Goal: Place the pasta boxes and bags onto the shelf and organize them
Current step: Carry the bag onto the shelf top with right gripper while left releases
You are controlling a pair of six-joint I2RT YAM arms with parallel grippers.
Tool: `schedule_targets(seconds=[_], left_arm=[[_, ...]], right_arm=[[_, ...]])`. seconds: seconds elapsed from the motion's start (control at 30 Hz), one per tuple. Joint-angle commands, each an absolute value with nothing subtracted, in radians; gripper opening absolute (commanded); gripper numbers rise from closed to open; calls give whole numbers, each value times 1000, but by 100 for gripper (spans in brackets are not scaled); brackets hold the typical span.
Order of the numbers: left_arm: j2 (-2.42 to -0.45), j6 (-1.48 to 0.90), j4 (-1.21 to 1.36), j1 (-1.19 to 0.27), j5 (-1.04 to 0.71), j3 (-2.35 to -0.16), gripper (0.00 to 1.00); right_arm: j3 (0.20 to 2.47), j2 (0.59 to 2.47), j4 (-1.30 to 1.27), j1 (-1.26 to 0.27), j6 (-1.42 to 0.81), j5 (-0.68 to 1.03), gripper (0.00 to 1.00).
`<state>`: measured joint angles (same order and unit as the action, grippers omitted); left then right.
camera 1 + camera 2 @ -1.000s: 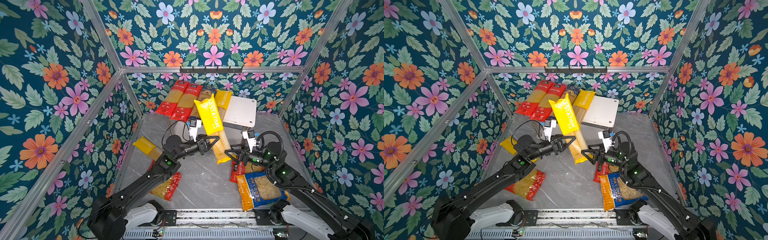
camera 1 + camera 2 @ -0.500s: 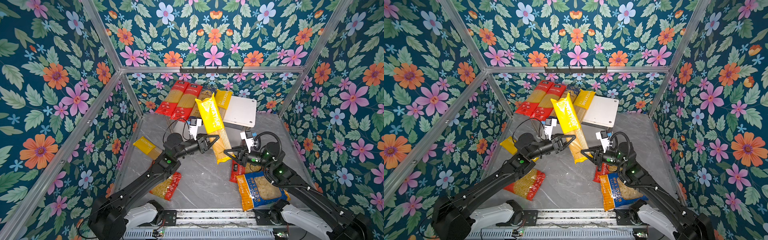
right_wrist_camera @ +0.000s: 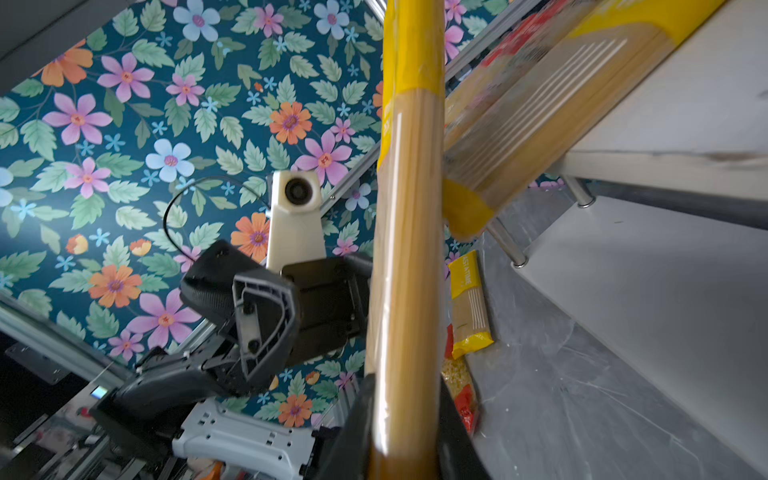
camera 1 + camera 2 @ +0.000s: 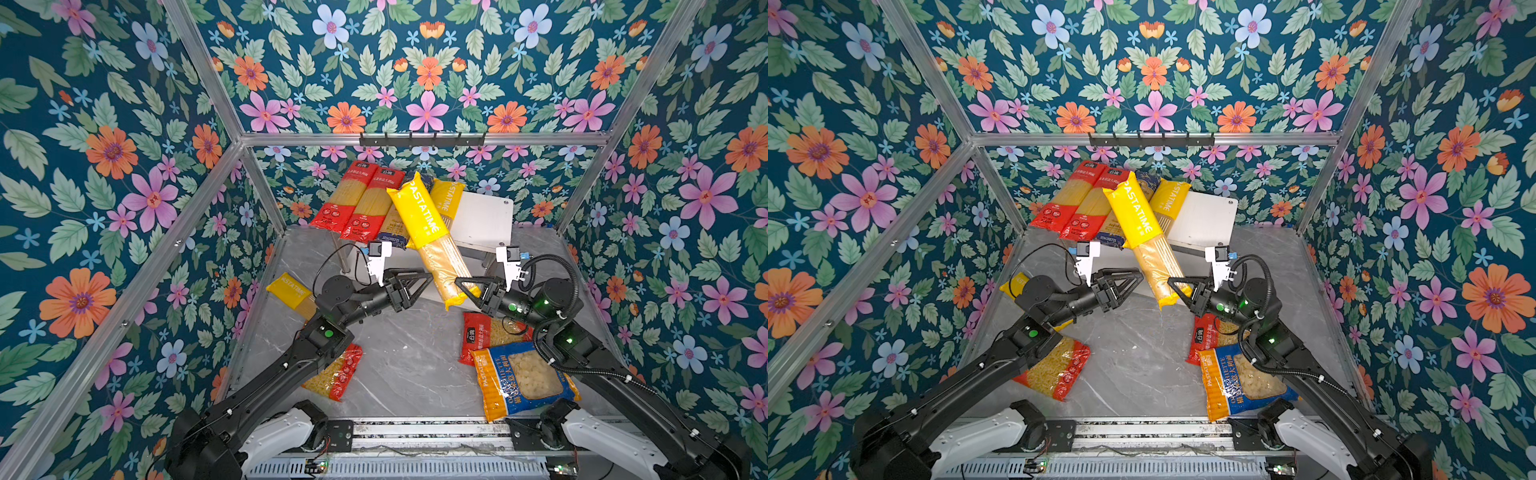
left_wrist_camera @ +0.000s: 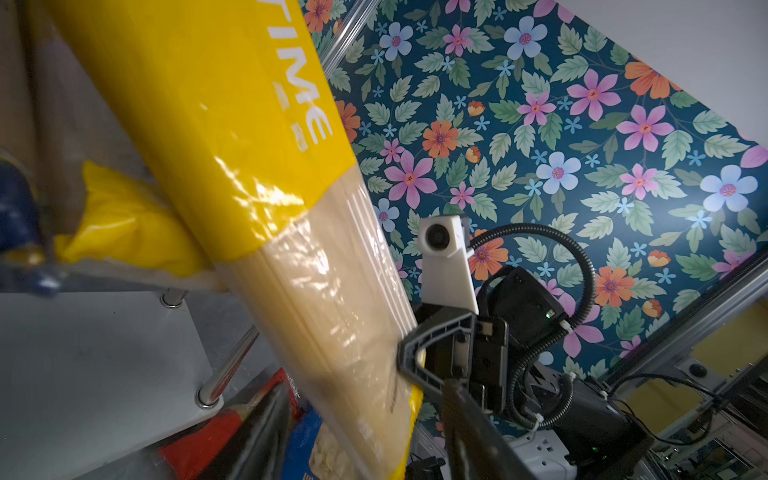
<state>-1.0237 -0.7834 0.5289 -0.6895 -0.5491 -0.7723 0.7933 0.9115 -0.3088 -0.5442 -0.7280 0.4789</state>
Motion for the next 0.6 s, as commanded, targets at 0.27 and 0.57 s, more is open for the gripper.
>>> schedule_targets(seconds=[0.27, 0.57], left_arm=[[-898, -828, 563, -690, -461, -561, 62], [-876, -834, 555, -692, -436, -493, 62]], right_arm=[[933, 908, -293, -535, -833, 90, 0], [933, 987, -423, -535, -1070, -81, 0]])
